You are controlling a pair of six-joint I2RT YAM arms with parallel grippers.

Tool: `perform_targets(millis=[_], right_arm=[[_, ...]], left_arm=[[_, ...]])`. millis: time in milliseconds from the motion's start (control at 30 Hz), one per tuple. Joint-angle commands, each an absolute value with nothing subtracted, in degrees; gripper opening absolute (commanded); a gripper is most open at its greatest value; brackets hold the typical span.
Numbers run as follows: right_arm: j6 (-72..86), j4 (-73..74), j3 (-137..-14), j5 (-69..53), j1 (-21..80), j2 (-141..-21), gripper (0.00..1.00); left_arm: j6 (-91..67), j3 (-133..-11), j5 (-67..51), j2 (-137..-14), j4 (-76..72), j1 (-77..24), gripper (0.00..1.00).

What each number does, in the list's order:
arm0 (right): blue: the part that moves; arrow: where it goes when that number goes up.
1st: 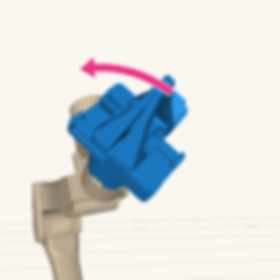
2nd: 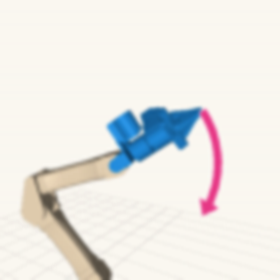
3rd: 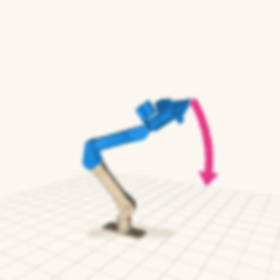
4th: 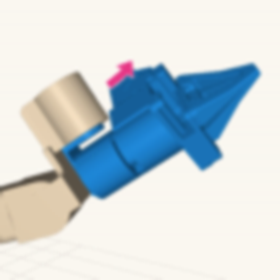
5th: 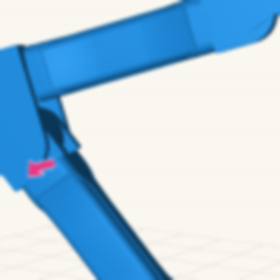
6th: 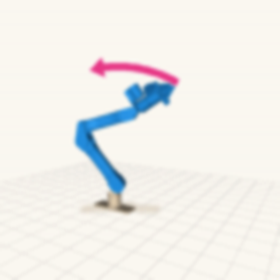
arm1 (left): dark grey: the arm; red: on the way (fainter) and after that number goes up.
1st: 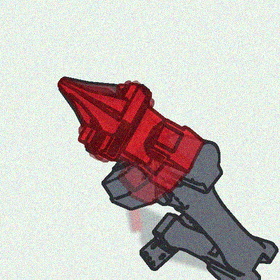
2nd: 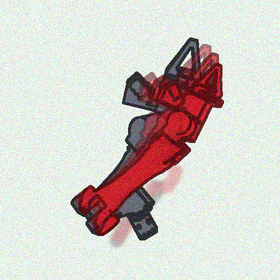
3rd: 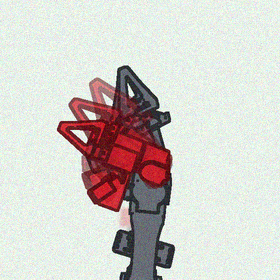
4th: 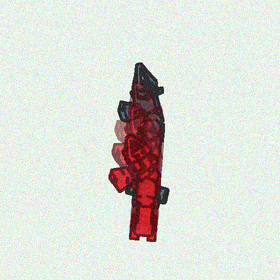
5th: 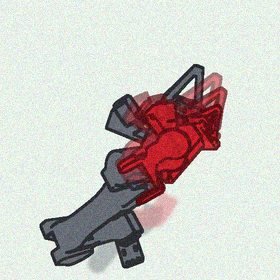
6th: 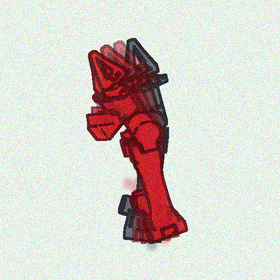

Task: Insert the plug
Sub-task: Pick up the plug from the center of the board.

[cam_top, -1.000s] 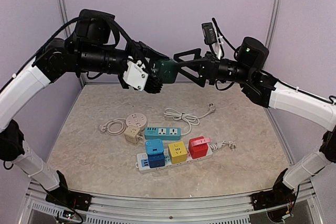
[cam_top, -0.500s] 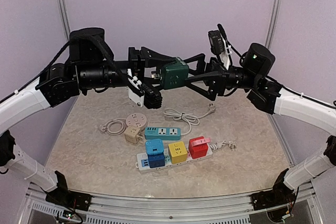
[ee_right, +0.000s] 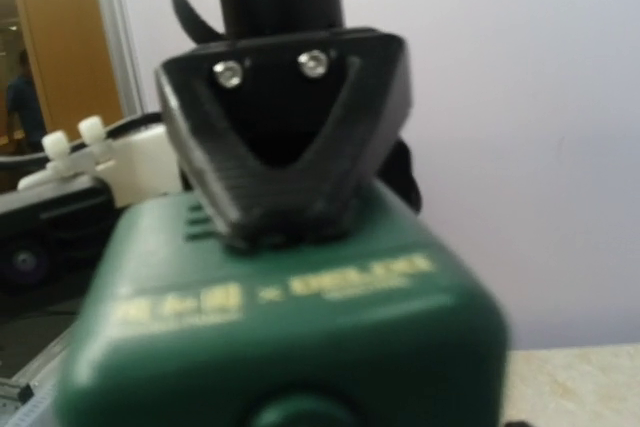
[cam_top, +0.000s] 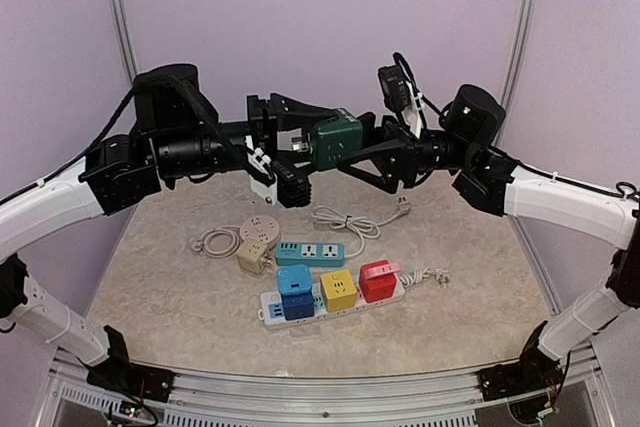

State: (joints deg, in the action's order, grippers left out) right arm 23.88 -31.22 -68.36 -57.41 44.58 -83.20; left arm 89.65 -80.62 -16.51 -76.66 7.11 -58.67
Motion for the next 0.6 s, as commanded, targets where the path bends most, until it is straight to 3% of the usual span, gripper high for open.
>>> perform_targets(millis=[0, 133, 433, 500, 567], right_arm=[[24.68, -32.92, -70.65, -59.72, 45.47, -83.88, 0.69], [25.17, -33.30, -70.51, -60.38, 45.65, -83.70, 0.64], [25.66, -32.80, -71.06, -59.60, 45.65, -84.17, 0.78], [25.07, -31.33, -71.27, -59.22, 45.62, -84.29, 0.72], [24.33, -29.87, -71.36, -59.30, 45.62, -84.30, 0.53]], left_arm=[[87.09, -79.50, -18.19, -76.51, 2.71, -58.40, 0.00], [85.98, -78.68, -18.43, -76.64, 2.93, -57.61, 0.00], [86.22, -77.12, -19.51, -76.47, 2.36, -56.96, 0.00], [86.05, -77.08, -19.39, -76.46, 1.52, -56.92, 0.00], [86.27, -77.00, -19.30, -76.51, 1.37, -56.95, 0.00]])
